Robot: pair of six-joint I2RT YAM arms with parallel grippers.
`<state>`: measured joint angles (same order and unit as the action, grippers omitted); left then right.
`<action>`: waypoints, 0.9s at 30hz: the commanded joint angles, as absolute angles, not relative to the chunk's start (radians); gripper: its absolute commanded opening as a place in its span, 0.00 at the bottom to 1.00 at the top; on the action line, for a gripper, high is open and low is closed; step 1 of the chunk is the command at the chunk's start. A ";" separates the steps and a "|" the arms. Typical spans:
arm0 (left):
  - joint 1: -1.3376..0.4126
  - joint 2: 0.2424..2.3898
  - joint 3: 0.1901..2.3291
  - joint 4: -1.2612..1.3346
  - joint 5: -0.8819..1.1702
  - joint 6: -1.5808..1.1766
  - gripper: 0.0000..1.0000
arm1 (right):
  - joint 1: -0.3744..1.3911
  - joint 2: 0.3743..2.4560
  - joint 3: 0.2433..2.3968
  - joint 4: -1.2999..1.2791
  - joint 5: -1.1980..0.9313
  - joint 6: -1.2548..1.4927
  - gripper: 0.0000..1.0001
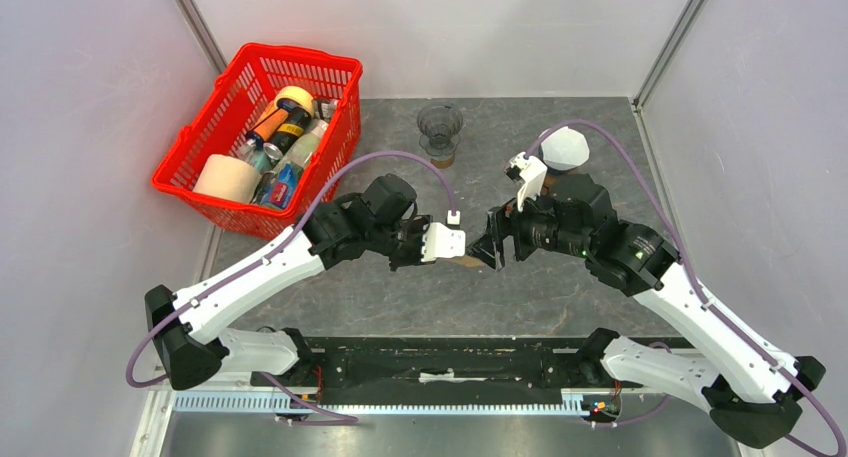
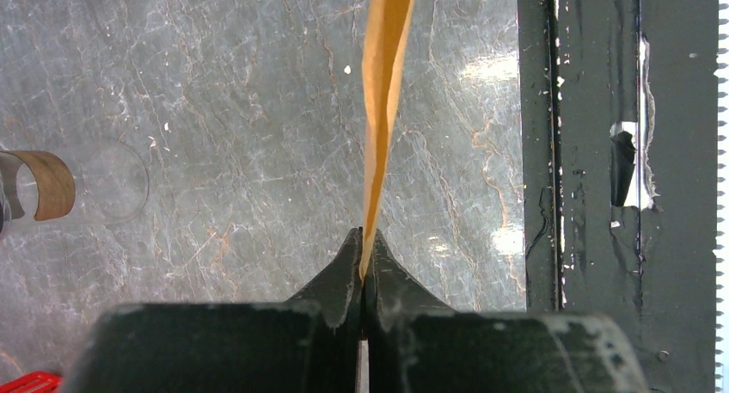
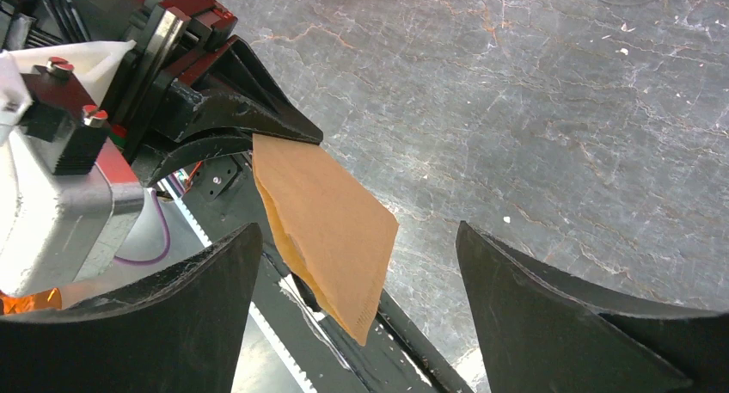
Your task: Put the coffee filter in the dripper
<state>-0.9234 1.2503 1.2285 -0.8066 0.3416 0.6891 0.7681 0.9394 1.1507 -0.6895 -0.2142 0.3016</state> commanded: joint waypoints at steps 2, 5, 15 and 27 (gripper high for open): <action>-0.930 1.244 1.263 -0.802 0.342 0.694 0.02 | 0.769 0.942 1.154 -0.693 -0.185 0.280 0.90; -0.929 1.238 1.262 -0.802 0.345 0.696 0.02 | 0.769 0.954 1.156 -0.702 -0.151 0.281 0.91; -0.930 1.243 1.276 -0.802 0.339 0.682 0.02 | 0.769 0.962 1.132 -0.718 -0.183 0.267 0.89; -0.929 1.279 1.293 -0.802 0.294 0.640 0.02 | 0.769 0.963 1.140 -0.695 -0.306 0.274 0.87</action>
